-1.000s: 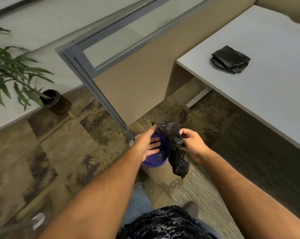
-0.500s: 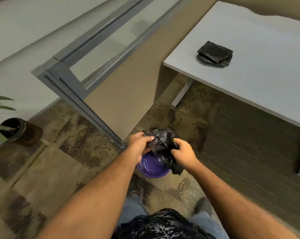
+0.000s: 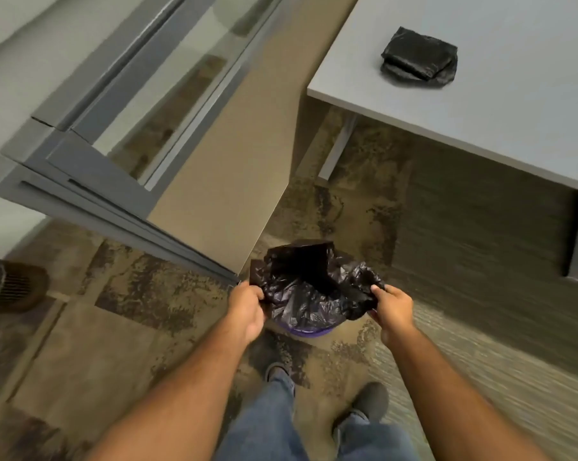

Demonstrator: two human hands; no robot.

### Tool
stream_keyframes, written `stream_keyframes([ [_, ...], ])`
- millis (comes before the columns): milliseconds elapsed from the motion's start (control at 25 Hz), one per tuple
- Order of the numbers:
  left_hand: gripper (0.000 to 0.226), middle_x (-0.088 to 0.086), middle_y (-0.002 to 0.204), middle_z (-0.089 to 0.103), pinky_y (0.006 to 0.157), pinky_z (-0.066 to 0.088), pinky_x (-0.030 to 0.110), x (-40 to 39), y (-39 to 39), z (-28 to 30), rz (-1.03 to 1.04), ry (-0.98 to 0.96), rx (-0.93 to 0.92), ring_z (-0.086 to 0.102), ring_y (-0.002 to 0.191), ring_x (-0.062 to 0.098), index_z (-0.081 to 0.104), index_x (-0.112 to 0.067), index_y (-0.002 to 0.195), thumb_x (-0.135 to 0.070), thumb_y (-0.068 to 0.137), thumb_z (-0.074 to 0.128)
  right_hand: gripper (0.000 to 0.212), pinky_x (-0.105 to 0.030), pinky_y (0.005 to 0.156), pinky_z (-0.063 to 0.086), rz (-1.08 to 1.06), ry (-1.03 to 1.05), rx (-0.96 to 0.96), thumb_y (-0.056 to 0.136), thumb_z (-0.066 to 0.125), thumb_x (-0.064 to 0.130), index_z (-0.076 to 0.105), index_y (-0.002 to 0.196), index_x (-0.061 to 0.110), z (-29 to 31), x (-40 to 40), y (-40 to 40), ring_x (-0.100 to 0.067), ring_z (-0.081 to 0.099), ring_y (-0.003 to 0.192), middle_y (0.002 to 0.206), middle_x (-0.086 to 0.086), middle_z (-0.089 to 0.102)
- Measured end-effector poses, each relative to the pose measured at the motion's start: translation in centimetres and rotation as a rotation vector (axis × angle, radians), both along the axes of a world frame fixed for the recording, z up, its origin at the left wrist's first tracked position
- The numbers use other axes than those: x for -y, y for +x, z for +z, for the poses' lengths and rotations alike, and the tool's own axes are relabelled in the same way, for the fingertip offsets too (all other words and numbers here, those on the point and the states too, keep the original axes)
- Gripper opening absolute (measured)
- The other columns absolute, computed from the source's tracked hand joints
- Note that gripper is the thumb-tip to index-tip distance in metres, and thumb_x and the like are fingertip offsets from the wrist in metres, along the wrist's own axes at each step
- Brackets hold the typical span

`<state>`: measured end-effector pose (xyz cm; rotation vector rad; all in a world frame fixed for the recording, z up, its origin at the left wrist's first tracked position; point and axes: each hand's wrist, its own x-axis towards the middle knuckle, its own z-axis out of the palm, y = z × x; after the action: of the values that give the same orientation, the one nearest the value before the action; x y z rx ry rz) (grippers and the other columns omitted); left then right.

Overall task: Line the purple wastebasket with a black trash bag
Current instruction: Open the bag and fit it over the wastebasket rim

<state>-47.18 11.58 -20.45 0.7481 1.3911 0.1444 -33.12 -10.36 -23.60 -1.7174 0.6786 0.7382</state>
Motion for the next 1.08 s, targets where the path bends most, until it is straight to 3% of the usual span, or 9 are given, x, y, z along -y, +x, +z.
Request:
stream_keyframes([
  [160, 0.025, 0.017, 0.089, 0.068, 0.062, 0.052, 0.032, 1.3, -1.1, -4.3, -0.012, -0.075, -0.081, 0.063, 0.077, 0.031, 0.064, -0.004, 0.093, -0.002, 0.093, 0.039, 0.043, -0.05, 0.094, 0.055, -0.156, 0.182, -0.35, 0.103, 0.034, -0.011, 0.064, 0.128, 0.005, -6.4, 1.5, 0.3, -0.035, 0.067, 0.106, 0.115, -0.019, 0.071],
  [240, 0.022, 0.02, 0.092, 0.076, 0.065, 0.055, 0.031, 2.0, -1.2, -7.7, -0.062, -0.057, -0.032, 0.069, 0.078, 0.032, 0.071, -0.006, 0.096, -0.012, 0.094, 0.05, 0.049, -0.056, 0.103, 0.05, -0.225, 0.227, -0.405, 0.104, 0.028, -0.011, 0.058, 0.139, 0.004, -9.5, 1.7, 0.8, -0.036, 0.065, 0.098, 0.11, -0.02, 0.068],
  [360, 0.021, 0.019, 0.096, 0.081, 0.075, 0.058, 0.038, 2.8, -1.4, -12.9, -0.102, 0.054, -0.051, 0.076, 0.092, 0.037, 0.075, -0.003, 0.105, -0.016, 0.097, 0.061, 0.033, -0.044, 0.083, 0.056, -0.221, 0.195, -0.325, 0.107, 0.041, 0.001, 0.064, 0.13, 0.006, -12.9, 1.3, 0.9, -0.03, 0.067, 0.087, 0.104, -0.018, 0.072],
  [480, 0.023, 0.014, 0.102, 0.083, 0.085, 0.062, 0.046, 3.0, -1.6, -19.4, -0.071, 0.061, -0.089, 0.078, 0.099, 0.034, 0.08, -0.01, 0.111, -0.024, 0.099, 0.066, 0.011, -0.03, 0.066, 0.057, 0.05, 0.075, -0.059, 0.107, 0.06, 0.018, 0.065, 0.113, 0.011, -17.0, 1.2, 0.8, -0.023, 0.068, 0.084, 0.1, -0.012, 0.075],
  [640, 0.027, 0.008, 0.111, 0.083, 0.105, 0.055, 0.057, 1.8, -2.2, -26.9, -0.035, 0.018, -0.12, 0.076, 0.111, 0.034, 0.078, -0.018, 0.117, -0.034, 0.097, 0.067, 0.031, -0.025, 0.07, 0.059, 0.536, 0.132, 0.113, 0.099, 0.073, 0.029, 0.057, 0.121, 0.015, -21.8, 2.2, 1.3, -0.013, 0.071, 0.094, 0.116, -0.006, 0.069],
  [800, 0.023, 0.003, 0.114, 0.081, 0.095, 0.056, 0.042, -0.4, -1.3, -32.8, -0.035, -0.003, -0.161, 0.076, 0.103, 0.026, 0.074, -0.02, 0.115, -0.036, 0.102, 0.062, 0.063, -0.044, 0.084, 0.062, 0.972, 0.041, 0.228, 0.07, 0.096, 0.024, 0.051, 0.114, 0.029, -28.4, 2.7, 1.9, -0.024, 0.067, 0.11, 0.126, -0.007, 0.06],
  [880, 0.024, 0.003, 0.111, 0.079, 0.088, 0.055, 0.04, -1.3, -0.6, -34.7, -0.024, -0.002, -0.19, 0.073, 0.098, 0.023, 0.074, -0.018, 0.108, -0.032, 0.105, 0.054, 0.052, -0.052, 0.079, 0.063, 0.9, 0.0, 0.262, 0.075, 0.084, 0.009, 0.051, 0.108, 0.031, -31.0, 1.8, 1.8, -0.029, 0.07, 0.1, 0.114, -0.006, 0.063],
  [960, 0.031, 0.009, 0.105, 0.078, 0.092, 0.058, 0.043, -2.3, 0.1, -35.9, 0.016, -0.034, -0.15, 0.072, 0.098, 0.026, 0.073, -0.013, 0.105, -0.028, 0.108, 0.046, 0.032, -0.045, 0.072, 0.062, 0.712, -0.079, 0.274, 0.088, 0.072, 0.002, 0.057, 0.102, 0.026, -33.0, 1.1, 2.0, -0.027, 0.07, 0.087, 0.097, -0.002, 0.068],
  [1080, 0.045, 0.018, 0.106, 0.079, 0.088, 0.059, 0.046, -3.6, 1.1, -37.2, 0.125, -0.174, 0.023, 0.073, 0.102, 0.032, 0.071, -0.004, 0.114, -0.027, 0.112, 0.032, 0.021, -0.039, 0.07, 0.054, 0.478, -0.152, 0.163, 0.098, 0.065, 0.017, 0.065, 0.078, 0.023, -34.8, 0.6, 2.6, -0.026, 0.066, 0.077, 0.078, -0.003, 0.068],
])
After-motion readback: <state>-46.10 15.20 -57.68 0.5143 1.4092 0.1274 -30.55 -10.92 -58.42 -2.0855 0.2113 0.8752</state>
